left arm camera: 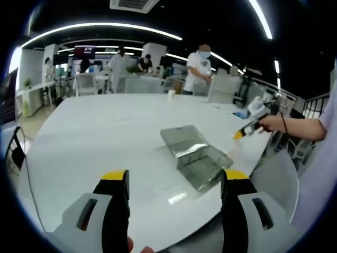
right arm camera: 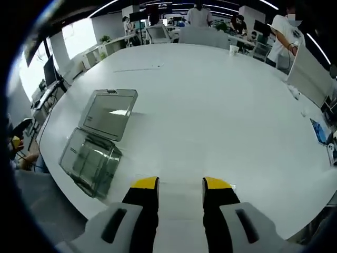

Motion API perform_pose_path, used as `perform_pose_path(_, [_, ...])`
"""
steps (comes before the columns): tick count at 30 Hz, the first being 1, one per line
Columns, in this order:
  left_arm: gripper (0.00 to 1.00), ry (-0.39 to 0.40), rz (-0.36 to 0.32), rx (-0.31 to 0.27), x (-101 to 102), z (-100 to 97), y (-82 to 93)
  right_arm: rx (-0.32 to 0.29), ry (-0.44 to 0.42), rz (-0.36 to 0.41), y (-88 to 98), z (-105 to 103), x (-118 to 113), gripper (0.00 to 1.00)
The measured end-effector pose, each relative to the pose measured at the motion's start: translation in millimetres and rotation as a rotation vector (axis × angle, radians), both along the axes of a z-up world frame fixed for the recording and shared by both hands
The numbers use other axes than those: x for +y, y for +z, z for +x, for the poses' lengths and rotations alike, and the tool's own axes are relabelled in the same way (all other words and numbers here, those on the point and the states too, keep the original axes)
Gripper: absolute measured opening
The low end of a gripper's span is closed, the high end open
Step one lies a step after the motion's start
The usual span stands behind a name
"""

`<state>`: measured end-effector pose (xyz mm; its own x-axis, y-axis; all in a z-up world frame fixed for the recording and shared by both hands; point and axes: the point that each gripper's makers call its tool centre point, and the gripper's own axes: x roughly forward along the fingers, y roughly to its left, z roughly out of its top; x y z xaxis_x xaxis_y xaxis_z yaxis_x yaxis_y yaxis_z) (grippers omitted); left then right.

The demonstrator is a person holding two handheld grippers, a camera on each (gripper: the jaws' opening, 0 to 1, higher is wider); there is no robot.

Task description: Insert the divider into the dual guide fixture by aligning both edges with the guide slots and pushing it downward to the bottom, including one-sided entry, uneven engagement, binding, and posture correction.

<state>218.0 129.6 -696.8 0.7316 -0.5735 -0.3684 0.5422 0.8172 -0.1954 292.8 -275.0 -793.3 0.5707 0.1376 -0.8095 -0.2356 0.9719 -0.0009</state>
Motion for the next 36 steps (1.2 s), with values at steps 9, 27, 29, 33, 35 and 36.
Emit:
perform_pose_path(9, [0.67, -0.011, -0.035, -0.003, -8, 2.0, 2.4, -0.125, 0.09, 0.029, 41.5, -1, 31, 0.28])
perform_pose_path(27, [0.67, -0.135, -0.154, -0.042, -62, 18.0, 26.6, -0.364, 0.335, 0.028, 115.2, -17, 99, 0.28])
perform_pose_path(29, [0.66, -0.158, -0.157, -0.047, -74, 17.5, 29.3, -0.386, 0.367, 0.013, 121.1, -21, 109, 0.28])
perform_pose_path(33, [0.64, -0.208, -0.176, -0.055, -95, 17.1, 36.3, -0.429, 0.428, -0.023, 129.6, -33, 130, 0.28])
perform_pose_path(35, [0.61, -0.231, -0.19, -0.06, -106, 17.0, 40.8, -0.441, 0.461, -0.034, 131.0, -37, 139, 0.28])
perform_pose_path(36, [0.59, -0.242, -0.198, -0.06, -111, 16.6, 42.5, -0.445, 0.477, -0.04, 131.2, -40, 144, 0.28])
